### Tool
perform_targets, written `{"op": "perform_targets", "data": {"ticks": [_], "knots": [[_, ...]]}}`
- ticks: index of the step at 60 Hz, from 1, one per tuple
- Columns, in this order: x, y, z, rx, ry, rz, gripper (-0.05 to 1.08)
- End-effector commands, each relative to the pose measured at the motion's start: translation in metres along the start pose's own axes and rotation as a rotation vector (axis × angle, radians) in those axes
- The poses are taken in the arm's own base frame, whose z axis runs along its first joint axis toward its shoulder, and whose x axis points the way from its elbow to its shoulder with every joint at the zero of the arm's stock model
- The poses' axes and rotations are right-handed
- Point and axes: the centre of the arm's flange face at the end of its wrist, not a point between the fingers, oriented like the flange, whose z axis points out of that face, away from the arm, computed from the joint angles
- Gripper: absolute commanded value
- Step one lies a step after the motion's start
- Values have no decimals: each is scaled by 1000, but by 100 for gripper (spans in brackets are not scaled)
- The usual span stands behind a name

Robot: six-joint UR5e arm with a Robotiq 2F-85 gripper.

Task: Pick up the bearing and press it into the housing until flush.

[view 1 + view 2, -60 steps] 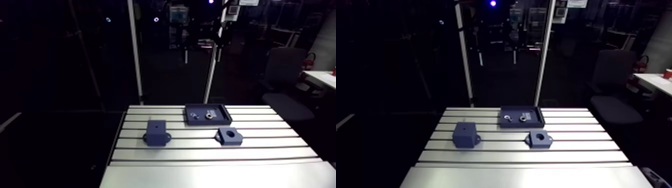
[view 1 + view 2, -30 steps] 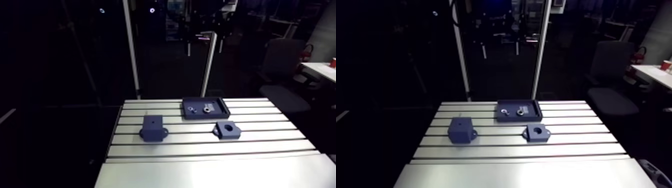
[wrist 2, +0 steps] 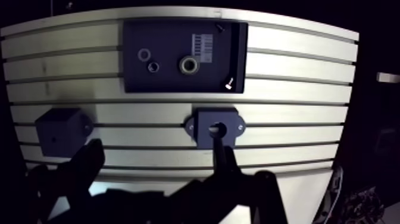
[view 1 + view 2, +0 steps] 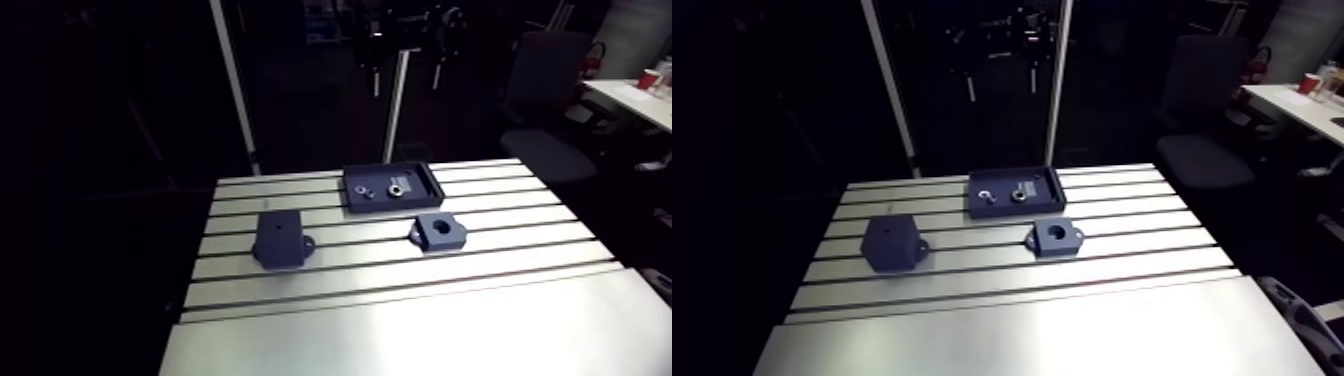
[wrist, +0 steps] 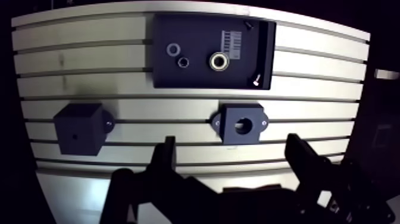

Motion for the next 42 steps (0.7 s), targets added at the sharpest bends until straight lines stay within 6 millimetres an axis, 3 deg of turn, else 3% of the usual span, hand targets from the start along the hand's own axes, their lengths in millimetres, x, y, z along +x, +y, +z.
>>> {"op": "perform_targets", "data": {"ticks": [1, 9, 24, 42], "knots": [[25, 11, 50, 6, -5, 14, 1], [36, 12, 80, 43, -10, 22, 1], [38, 33, 111, 51, -45, 58, 1], [45, 42, 139, 52, -53, 85, 1]]}}
